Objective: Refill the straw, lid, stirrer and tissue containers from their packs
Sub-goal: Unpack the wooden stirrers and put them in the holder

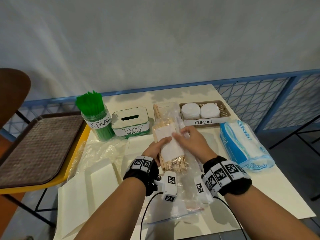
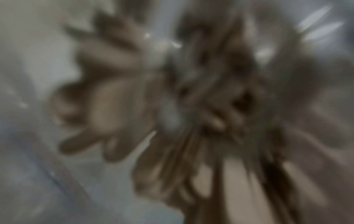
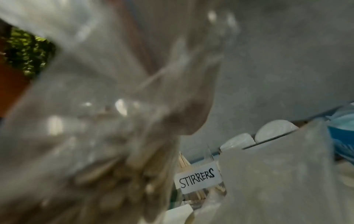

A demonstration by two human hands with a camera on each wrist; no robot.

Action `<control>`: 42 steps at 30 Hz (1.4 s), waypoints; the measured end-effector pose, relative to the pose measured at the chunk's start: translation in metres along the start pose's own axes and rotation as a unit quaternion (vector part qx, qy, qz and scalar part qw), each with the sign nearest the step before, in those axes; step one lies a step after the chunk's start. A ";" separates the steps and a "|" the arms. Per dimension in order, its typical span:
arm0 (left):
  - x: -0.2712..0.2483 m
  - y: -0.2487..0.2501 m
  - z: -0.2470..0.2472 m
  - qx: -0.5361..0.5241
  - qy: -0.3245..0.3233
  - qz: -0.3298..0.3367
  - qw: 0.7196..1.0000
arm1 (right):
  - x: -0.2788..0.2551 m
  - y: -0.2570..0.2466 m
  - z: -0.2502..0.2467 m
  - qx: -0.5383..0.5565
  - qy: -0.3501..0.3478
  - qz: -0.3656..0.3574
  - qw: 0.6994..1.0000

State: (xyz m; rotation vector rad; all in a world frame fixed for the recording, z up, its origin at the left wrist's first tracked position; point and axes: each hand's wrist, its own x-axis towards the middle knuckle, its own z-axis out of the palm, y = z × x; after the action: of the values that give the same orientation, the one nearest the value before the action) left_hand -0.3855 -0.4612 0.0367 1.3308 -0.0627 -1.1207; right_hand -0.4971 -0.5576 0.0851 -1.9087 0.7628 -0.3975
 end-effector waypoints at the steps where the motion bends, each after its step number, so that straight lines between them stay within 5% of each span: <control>1: 0.003 -0.001 -0.001 0.032 0.004 -0.002 0.999 | 0.001 0.003 0.001 -0.022 -0.013 0.023 0.999; 5: -0.004 -0.002 -0.001 0.040 -0.001 -0.015 0.999 | 0.005 0.011 -0.003 -0.004 0.022 0.080 0.997; 9: -0.001 -0.009 -0.002 0.045 0.021 -0.028 0.998 | 0.009 0.014 -0.020 -0.134 0.075 0.015 0.988; 14: 0.016 -0.018 0.000 0.071 0.025 -0.033 0.997 | 0.010 0.020 -0.051 -0.109 0.115 -0.005 0.987; 19: 0.048 -0.037 0.008 0.132 0.021 -0.040 0.990 | 0.011 0.024 -0.059 0.016 0.059 0.081 0.995; 23: 0.024 -0.029 0.029 0.232 0.041 -0.070 0.969 | 0.009 0.036 -0.048 0.028 0.031 0.133 0.990; 28: 0.026 -0.043 0.035 0.358 0.053 -0.078 0.929 | 0.003 0.057 -0.032 -0.093 0.007 0.138 0.986; 33: 0.026 -0.051 0.042 0.400 0.091 -0.006 0.912 | 0.008 0.076 -0.028 -0.095 0.023 0.132 0.986; 38: 0.018 -0.032 0.058 0.313 0.123 0.181 0.924 | 0.013 0.062 -0.025 0.078 0.012 0.159 0.984; 42: 0.011 -0.021 0.072 0.251 0.108 0.189 0.943 | 0.013 0.048 -0.025 0.167 -0.040 0.122 0.977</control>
State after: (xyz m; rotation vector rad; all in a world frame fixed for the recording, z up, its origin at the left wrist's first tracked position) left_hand -0.4362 -0.5177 0.0369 1.7947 -0.4493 -0.6427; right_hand -0.5172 -0.5976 0.0525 -1.4878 0.8098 -0.2734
